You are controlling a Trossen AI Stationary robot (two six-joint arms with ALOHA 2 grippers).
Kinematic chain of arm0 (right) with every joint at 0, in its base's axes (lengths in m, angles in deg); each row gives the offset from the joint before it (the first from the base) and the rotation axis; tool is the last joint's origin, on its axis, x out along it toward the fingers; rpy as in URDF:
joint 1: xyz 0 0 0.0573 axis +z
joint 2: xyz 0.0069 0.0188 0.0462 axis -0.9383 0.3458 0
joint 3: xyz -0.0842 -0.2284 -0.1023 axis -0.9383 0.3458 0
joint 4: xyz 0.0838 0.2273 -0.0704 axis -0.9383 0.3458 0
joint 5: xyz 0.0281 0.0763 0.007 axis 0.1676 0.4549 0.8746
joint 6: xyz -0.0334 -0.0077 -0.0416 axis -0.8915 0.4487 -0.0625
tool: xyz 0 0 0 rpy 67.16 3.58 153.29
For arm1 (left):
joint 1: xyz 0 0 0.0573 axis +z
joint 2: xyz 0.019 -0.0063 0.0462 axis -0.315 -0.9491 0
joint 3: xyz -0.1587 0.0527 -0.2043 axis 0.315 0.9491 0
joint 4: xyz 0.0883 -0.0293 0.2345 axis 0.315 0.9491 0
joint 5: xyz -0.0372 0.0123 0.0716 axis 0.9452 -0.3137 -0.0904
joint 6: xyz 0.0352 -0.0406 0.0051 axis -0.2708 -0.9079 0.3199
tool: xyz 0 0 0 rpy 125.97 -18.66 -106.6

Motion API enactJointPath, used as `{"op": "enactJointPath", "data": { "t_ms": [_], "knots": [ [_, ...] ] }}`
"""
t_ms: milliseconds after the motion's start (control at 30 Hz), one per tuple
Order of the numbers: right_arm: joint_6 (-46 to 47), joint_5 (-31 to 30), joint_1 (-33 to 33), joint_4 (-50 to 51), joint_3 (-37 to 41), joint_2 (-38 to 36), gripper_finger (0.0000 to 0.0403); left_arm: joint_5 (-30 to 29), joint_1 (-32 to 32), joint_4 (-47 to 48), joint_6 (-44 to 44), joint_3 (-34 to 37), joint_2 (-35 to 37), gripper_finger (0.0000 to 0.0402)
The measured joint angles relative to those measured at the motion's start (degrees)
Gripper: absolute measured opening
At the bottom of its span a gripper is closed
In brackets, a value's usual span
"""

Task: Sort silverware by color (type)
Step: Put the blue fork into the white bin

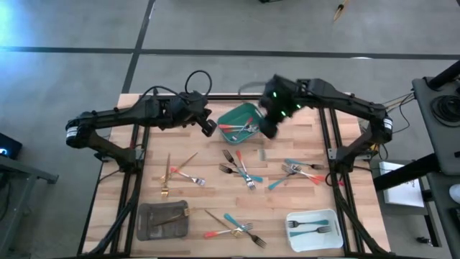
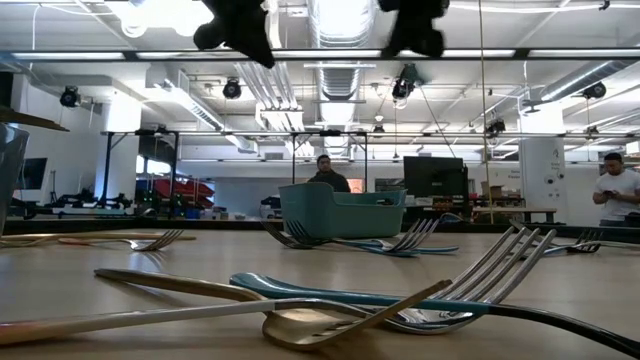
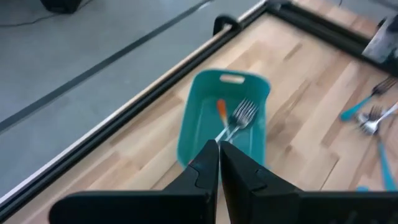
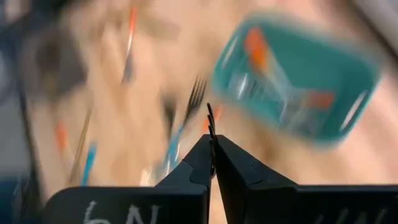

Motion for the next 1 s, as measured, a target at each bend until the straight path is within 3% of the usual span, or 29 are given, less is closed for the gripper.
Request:
{"op": "enactJointPath", "data": {
  "t_ms": [200,600,800,1000],
  "knots": [
    [0.5,0.1,9.5,16.5,0.0,-4.1,0.0008,0.0,0.0,6.3,-0.4,0.0,0.0,0.0],
    [11.5,-1.4,43.1,17.2,9.2,-9.3,0.0008,0.1,0.0,13.9,-1.9,0.0,0.0,0.0],
    [12.4,-4.8,57.0,10.9,18.2,-7.5,0.0008,0.1,-0.2,13.4,-3.2,0.0,0.0,0.0],
    [12.4,-4.8,62.3,-3.5,24.2,-4.2,0.0008,0.9,-0.3,12.5,-3.4,0.0,0.0,0.0]
  ]
}}
